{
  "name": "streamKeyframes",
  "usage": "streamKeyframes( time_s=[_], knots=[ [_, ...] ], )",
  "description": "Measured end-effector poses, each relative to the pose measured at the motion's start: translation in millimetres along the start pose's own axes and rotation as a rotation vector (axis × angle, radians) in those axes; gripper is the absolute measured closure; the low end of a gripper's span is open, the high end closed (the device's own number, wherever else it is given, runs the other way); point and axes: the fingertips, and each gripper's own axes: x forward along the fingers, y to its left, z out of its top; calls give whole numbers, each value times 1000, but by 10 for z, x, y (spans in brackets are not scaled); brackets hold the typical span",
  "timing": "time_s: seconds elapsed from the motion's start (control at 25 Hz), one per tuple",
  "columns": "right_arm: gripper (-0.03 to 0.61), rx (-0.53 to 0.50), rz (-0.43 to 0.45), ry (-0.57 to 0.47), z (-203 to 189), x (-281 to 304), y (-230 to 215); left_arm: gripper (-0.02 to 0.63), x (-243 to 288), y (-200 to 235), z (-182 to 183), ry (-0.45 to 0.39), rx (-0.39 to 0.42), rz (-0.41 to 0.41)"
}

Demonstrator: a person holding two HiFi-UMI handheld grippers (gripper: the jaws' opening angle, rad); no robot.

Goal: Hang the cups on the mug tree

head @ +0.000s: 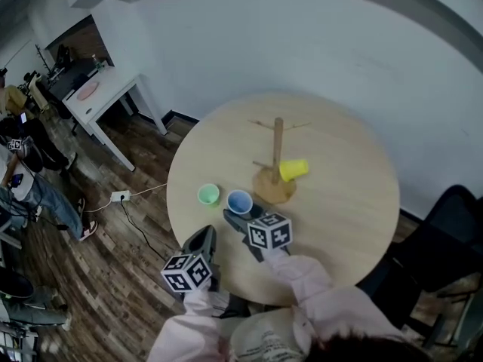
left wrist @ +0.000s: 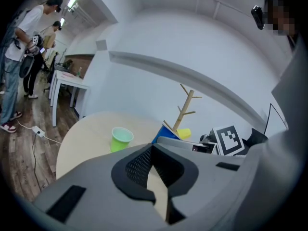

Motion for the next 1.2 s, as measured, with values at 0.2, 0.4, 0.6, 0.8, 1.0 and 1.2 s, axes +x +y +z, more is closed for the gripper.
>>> streamKeyframes(
  time_s=[0.2,0.4,0.6,0.8,1.0,1.2],
  knots=[
    [281,54,-37,-38,159,154,-57,609,210,127,201,12,10,-64],
    [281,117,-69,-85,271,308,-136,609,390,236,321,34,19,-122],
    [281,167,-109,-130,376,379,-207,609,513,302,401,58,34,-168],
    [281,210,-142,-164,425,442,-287,609,617,332,466,78,53,-215],
    [281,262,-160,-204,486,458,-335,609,696,321,534,88,70,-257],
    [281,319,-184,-250,567,493,-378,609,757,302,602,98,100,-297]
  ],
)
